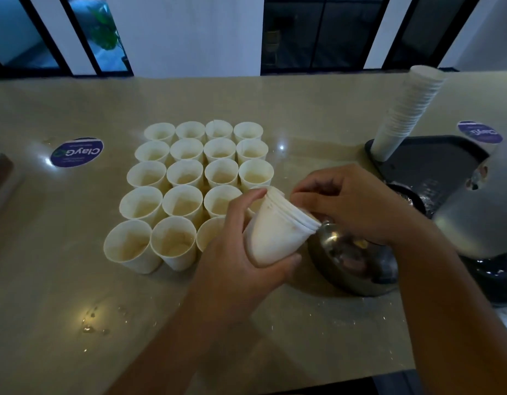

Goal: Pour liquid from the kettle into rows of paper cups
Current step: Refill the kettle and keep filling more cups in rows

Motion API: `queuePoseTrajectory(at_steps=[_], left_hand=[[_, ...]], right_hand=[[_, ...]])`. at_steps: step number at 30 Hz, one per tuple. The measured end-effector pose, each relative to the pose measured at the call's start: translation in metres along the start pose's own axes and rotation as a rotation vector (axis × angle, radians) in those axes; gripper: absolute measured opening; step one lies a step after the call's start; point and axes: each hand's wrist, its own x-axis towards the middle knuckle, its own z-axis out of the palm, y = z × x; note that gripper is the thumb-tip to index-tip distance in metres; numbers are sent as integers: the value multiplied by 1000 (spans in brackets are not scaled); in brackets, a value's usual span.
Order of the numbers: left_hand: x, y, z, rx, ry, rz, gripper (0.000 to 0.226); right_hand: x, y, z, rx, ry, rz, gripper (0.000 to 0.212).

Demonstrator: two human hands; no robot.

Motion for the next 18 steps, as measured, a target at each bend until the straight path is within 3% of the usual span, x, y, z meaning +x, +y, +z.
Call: queuePoseTrajectory(at_steps=[3,7,18], left_hand=[[6,0,3,10,59,-13,89],[9,-2,7,-55,96,-78,84],[11,-1,7,-197,62,-190,80]], right_hand=[[-2,5,2,105,55,-55,27],[-9,13,5,261,55,-169,8],[-6,19,7,117,35,-246,14]])
